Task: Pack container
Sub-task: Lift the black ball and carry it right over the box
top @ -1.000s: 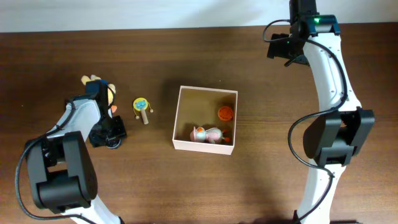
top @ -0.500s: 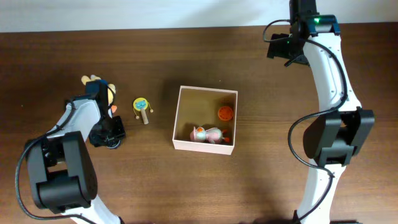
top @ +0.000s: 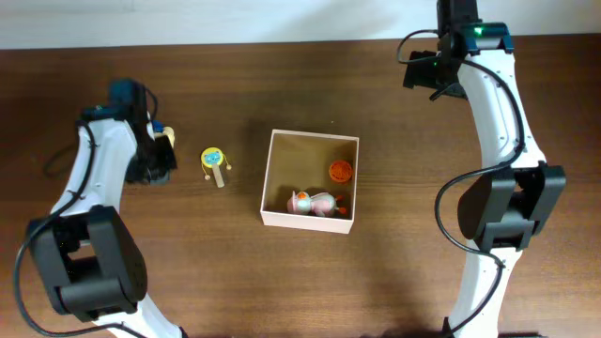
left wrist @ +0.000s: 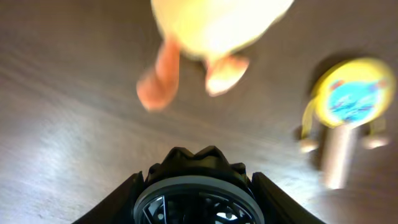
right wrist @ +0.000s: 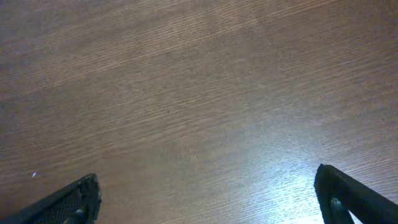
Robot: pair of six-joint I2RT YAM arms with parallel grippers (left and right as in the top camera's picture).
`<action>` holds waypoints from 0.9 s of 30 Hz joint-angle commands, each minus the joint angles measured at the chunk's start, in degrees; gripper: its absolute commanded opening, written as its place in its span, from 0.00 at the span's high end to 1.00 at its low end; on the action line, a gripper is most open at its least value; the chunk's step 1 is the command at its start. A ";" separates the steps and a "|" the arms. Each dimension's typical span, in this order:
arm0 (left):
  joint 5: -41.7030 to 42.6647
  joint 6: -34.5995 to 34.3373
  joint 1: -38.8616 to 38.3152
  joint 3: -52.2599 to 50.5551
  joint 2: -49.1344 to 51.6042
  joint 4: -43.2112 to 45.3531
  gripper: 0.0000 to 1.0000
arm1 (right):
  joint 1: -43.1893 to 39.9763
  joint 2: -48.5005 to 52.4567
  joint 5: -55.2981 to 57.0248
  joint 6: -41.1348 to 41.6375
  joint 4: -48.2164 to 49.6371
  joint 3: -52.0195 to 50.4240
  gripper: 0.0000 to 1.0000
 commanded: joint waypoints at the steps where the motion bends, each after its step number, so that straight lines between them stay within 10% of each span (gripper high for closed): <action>1: 2.19 -0.07 -1.01 6.36 0.17 -1.05 0.52 | -0.15 0.24 0.11 0.55 -0.02 -0.28 0.01; 27: 1.36 2.54 -30.95 15.50 0.20 12.90 0.61 | -0.15 0.24 0.11 0.55 -0.02 -0.28 0.01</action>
